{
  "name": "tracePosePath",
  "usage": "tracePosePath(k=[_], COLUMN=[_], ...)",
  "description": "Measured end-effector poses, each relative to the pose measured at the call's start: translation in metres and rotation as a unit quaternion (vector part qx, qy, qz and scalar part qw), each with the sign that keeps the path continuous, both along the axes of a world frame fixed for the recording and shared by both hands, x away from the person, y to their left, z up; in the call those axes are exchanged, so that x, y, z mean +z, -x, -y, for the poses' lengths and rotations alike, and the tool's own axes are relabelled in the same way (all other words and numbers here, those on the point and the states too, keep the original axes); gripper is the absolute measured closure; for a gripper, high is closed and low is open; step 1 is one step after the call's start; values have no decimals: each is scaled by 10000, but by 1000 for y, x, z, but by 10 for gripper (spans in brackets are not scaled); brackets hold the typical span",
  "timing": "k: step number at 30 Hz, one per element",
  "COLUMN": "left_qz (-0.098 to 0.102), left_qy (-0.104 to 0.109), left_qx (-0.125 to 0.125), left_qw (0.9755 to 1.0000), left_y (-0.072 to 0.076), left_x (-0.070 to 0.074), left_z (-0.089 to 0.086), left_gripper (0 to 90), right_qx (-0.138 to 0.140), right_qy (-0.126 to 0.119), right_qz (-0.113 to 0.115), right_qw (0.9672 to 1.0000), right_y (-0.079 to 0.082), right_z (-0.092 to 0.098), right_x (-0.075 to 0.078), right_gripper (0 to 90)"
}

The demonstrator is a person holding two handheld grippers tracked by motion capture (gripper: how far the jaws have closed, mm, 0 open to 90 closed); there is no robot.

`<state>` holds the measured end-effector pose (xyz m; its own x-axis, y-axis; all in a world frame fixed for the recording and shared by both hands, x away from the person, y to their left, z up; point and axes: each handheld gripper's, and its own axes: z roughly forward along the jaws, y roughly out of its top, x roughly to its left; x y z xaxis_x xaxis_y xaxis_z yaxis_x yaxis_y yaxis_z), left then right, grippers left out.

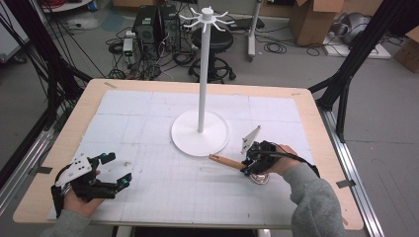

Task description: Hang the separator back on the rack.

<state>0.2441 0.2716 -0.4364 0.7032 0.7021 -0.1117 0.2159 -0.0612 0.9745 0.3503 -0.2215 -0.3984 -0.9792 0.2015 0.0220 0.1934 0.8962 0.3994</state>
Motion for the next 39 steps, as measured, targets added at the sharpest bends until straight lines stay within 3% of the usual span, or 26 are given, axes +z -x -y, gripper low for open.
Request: tracePosePath(k=[12, 21, 30, 36, 39], left_qz=[-17, -9, -8, -18, -8], left_qy=[-9, -5, 1, 16, -5], left_qx=[8, 6, 2, 9, 5], left_qw=[10000, 10000, 10000, 10000, 10000], left_y=[0, 0, 0, 0, 0], left_x=[0, 0, 0, 0, 0], left_z=[0, 0, 0, 1, 0], left_gripper=[17, 17, 17, 17, 17], right_qx=[-85, -292, -691, -918, -1081], right_qy=[-394, -814, -1426, -1663, -1865], right_qz=[96, 304, 437, 487, 531], right_qw=[9991, 9958, 9864, 9806, 9750], right_y=[2, 4, 4, 6, 7], right_z=[7, 14, 21, 25, 27], right_x=[13, 25, 31, 32, 34], right_gripper=[695, 695, 694, 694, 694])
